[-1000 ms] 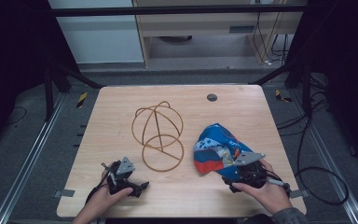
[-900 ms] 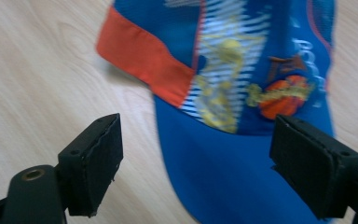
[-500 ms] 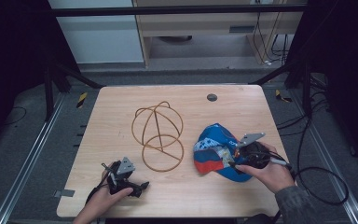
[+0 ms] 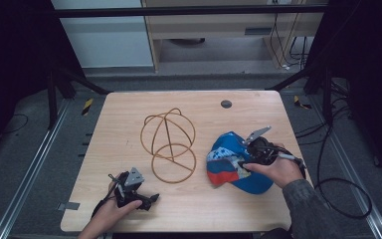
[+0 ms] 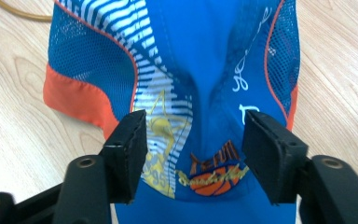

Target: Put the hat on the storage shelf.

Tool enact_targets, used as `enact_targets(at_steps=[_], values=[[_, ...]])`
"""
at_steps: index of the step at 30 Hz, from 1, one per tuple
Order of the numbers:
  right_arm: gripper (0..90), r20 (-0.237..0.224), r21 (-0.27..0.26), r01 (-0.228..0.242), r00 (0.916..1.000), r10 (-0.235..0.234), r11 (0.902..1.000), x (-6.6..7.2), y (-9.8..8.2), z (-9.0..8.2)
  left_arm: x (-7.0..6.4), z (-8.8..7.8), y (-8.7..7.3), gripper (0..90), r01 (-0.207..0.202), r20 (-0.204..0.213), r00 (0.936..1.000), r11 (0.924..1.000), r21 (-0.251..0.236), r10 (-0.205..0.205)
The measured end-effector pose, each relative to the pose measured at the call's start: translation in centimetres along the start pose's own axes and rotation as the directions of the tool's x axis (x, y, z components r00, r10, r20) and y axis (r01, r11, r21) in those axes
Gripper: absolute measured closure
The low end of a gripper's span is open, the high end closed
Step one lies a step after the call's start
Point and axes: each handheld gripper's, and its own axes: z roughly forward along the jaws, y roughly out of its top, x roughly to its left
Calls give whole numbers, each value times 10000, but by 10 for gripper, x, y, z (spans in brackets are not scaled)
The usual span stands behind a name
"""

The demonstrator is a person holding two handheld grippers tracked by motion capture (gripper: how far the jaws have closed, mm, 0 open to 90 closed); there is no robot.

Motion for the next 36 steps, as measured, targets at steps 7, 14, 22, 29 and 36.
enact_targets(at_steps=[7, 14, 22, 29, 36], values=[[481, -198, 191, 5, 9998, -2, 9998, -3, 7, 5, 0, 0, 0, 0, -1, 0, 10000, 10000, 1, 1], [677, -344, 441, 93, 9994, -78, 9990, -6, 8, 10, 0, 0, 0, 0, -1, 1, 10000, 10000, 2, 1], [888, -634, 605, 212, 9978, -173, 9979, -7, 8, 11, 0, 0, 0, 0, 0, 0, 10000, 10000, 1, 0], [899, -842, 362, -13, 9964, 44, 9993, -10, 8, 1, 0, 0, 0, 0, -2, 0, 10000, 10000, 1, 2], [900, -936, 0, 52, 9956, -52, 10000, -10, 13, -17, 0, 0, 0, 0, -1, 2, 10000, 10000, 0, 1]])
